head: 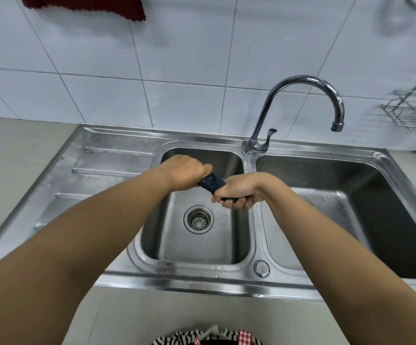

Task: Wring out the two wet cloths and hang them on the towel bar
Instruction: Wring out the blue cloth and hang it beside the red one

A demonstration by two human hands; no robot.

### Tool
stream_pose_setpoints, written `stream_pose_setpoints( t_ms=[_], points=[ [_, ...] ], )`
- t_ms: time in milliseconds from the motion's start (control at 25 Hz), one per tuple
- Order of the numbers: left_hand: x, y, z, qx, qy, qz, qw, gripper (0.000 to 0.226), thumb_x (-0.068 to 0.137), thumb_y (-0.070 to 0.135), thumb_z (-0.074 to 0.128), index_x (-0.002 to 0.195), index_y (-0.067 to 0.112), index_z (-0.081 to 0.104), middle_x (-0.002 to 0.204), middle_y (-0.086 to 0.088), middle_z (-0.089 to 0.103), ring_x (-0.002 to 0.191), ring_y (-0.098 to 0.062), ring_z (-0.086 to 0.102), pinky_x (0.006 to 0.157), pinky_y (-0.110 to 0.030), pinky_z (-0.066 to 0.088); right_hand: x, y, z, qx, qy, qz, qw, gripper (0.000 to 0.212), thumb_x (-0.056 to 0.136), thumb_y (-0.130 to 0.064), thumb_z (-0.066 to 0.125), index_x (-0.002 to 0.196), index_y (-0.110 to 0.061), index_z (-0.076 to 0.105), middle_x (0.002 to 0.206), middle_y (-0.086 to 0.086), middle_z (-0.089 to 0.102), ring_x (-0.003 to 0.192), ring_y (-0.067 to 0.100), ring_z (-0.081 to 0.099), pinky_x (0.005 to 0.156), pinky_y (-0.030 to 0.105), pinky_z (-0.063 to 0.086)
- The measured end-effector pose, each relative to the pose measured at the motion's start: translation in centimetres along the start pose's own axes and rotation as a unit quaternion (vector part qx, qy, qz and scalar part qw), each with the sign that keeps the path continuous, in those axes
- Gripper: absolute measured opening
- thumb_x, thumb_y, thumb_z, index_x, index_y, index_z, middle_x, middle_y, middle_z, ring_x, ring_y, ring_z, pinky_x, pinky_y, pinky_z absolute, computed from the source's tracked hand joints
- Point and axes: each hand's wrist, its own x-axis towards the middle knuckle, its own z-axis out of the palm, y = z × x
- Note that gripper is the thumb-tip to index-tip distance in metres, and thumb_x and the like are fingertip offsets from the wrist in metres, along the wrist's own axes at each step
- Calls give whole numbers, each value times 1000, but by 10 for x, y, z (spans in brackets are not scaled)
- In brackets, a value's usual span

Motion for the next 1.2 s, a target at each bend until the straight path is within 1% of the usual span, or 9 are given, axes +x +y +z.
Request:
stream_pose_setpoints(
  t_ms=[280, 440, 520, 760, 840, 960, 1000, 1080, 1200],
  points=[
    [9, 30, 2, -72, -137, -112, 982, 17, 82, 22, 55, 96, 18, 63, 81, -3, 58, 73, -27, 56, 61, -31, 44, 22, 10, 18, -414, 326, -7, 850, 29, 91, -41, 53, 106, -16, 57, 93, 4, 66, 87, 29, 64, 67, 31, 42],
    [5, 42, 21, -229, -170, -156, 946, 11, 78, 16, 53, 81, 8, 60, 63, -3, 52, 59, -25, 54, 52, -27, 44, 30, 28, 22, -493, 414, -101, 758, 29, 93, -39, 52, 110, -15, 52, 99, 4, 71, 89, 29, 67, 61, 31, 37],
    [-2, 50, 25, -413, -184, -194, 870, 8, 76, 10, 53, 69, 10, 50, 54, -4, 43, 42, -19, 40, 41, -20, 33, 30, 34, 22, -504, 432, -137, 735, 27, 94, -36, 52, 108, -14, 51, 94, 2, 70, 85, 27, 67, 57, 30, 34],
    [-19, 77, 34, -785, -172, -251, 540, 18, 84, 6, 52, 76, 16, 39, 50, 2, 30, 35, -9, 19, 34, -16, 16, 42, 48, 26, -492, 507, -190, 681, 37, 62, -28, 85, 75, -15, 54, 51, -3, 57, 39, 19, 56, 37, 20, 23],
    [-14, 77, 42, -745, -143, -275, 590, 11, 83, 10, 54, 87, 13, 45, 51, 0, 35, 37, -12, 26, 35, -18, 20, 44, 46, 26, -476, 509, -193, 691, 31, 71, -27, 78, 83, -13, 53, 61, -1, 63, 51, 22, 63, 41, 24, 28],
    [-8, 62, 50, -401, -78, -247, 879, 31, 80, 20, 59, 110, 13, 53, 83, -6, 60, 71, -25, 63, 53, -27, 39, 42, 33, 32, -379, 438, -88, 810, 27, 91, -30, 57, 107, -10, 49, 97, 9, 67, 86, 31, 65, 61, 32, 38],
    [-9, 55, 49, -285, -59, -230, 928, 38, 81, 20, 59, 117, 14, 49, 98, -6, 61, 89, -29, 64, 61, -30, 41, 41, 27, 35, -307, 385, -52, 869, 30, 91, -34, 57, 108, -11, 48, 99, 10, 65, 86, 29, 63, 64, 31, 39],
    [-12, 41, 45, -137, -20, -204, 969, 42, 85, 15, 61, 122, 13, 42, 113, -10, 56, 105, -32, 57, 71, -37, 40, 38, 21, 37, -79, 217, -42, 972, 31, 89, -40, 61, 101, -14, 48, 86, 5, 56, 72, 18, 53, 61, 28, 43],
    [-16, 19, 40, -27, 61, -132, 989, 35, 84, 4, 58, 116, 10, 45, 111, -13, 51, 100, -32, 53, 74, -38, 41, 24, 18, 31, 245, 6, -71, 967, 32, 94, -43, 54, 108, -15, 54, 97, 3, 56, 84, 17, 55, 73, 34, 55]
  ],
)
